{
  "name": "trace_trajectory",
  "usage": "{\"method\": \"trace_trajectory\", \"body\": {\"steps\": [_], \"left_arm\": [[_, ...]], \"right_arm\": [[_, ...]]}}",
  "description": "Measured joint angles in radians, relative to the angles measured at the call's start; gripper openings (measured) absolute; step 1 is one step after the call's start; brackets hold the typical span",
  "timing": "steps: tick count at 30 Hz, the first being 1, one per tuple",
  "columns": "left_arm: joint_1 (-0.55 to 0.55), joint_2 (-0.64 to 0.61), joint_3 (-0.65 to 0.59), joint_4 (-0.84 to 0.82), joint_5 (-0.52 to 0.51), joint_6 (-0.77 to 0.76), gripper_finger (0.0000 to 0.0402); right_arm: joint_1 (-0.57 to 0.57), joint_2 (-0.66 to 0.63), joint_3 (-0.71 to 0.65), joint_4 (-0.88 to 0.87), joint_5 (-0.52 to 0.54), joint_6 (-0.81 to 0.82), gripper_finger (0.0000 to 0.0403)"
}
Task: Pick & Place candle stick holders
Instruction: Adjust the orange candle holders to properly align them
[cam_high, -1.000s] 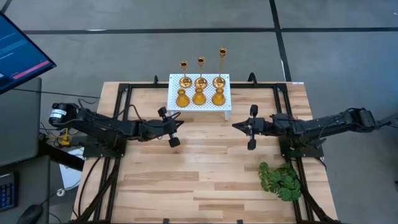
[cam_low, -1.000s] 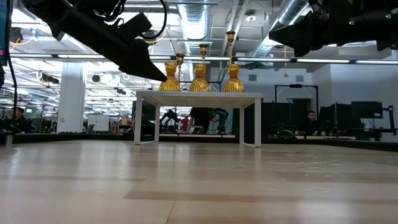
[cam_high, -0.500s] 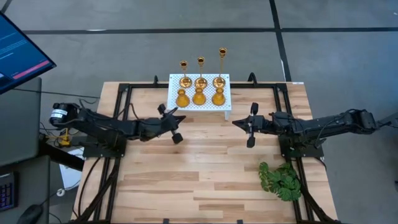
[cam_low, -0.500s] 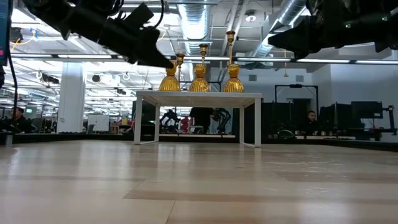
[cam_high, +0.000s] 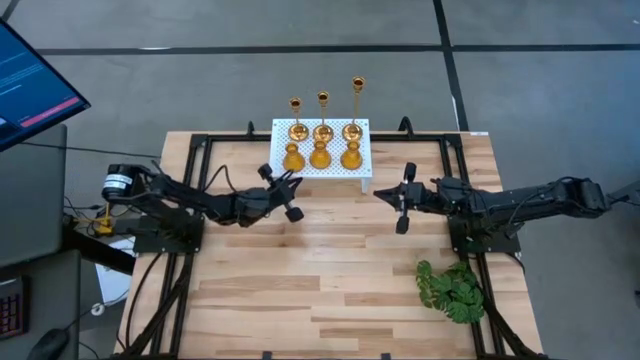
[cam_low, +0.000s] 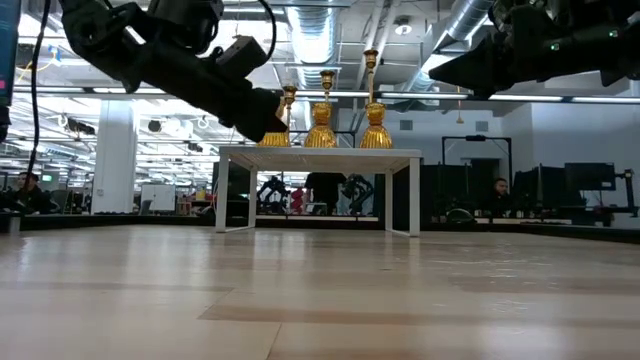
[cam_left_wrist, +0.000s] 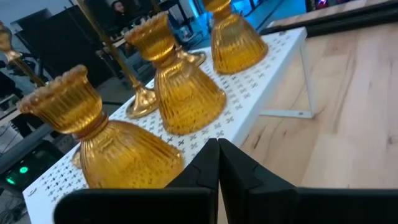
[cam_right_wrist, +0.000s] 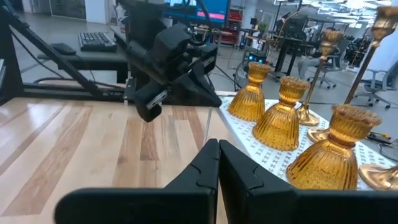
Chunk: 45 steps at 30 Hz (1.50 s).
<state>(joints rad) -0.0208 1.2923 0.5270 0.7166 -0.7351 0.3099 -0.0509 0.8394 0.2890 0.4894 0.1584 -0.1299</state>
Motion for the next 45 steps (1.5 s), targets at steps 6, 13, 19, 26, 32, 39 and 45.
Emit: {"method": "trace_trajectory", "body": {"steps": [6,13,19,26,32,39,45], "left_arm": [[0.019,0.005,0.0,0.018,0.0,0.0,0.0003],[0.053,0.005,0.0,0.03,-0.001,0.0,0.0004],[0.084,0.005,0.0,0.05,0.058,0.0,0.0003],[0.115,0.004,0.0,0.095,0.137,-0.01,0.0003],[0.139,0.004,0.0,0.096,0.137,-0.011,0.0003],[0.164,0.004,0.0,0.096,0.095,-0.011,0.0003],[0.18,0.004,0.0,0.095,0.078,-0.011,0.0003]], "right_arm": [[0.0,0.0,0.0,-0.01,0.0,0.0,0.0],[0.0,0.0,0.0,-0.01,0.0,0.0,0.0],[0.0,0.0,0.0,-0.01,0.0,-0.001,0.0],[0.0,0.0,0.0,-0.01,0.0,-0.001,0.0],[0.0,0.0,0.0,-0.01,0.0,-0.001,0.0],[0.0,0.0,0.0,-0.01,0.0,-0.001,0.0],[0.0,0.0,0.0,-0.01,0.0,-0.001,0.0]]}}
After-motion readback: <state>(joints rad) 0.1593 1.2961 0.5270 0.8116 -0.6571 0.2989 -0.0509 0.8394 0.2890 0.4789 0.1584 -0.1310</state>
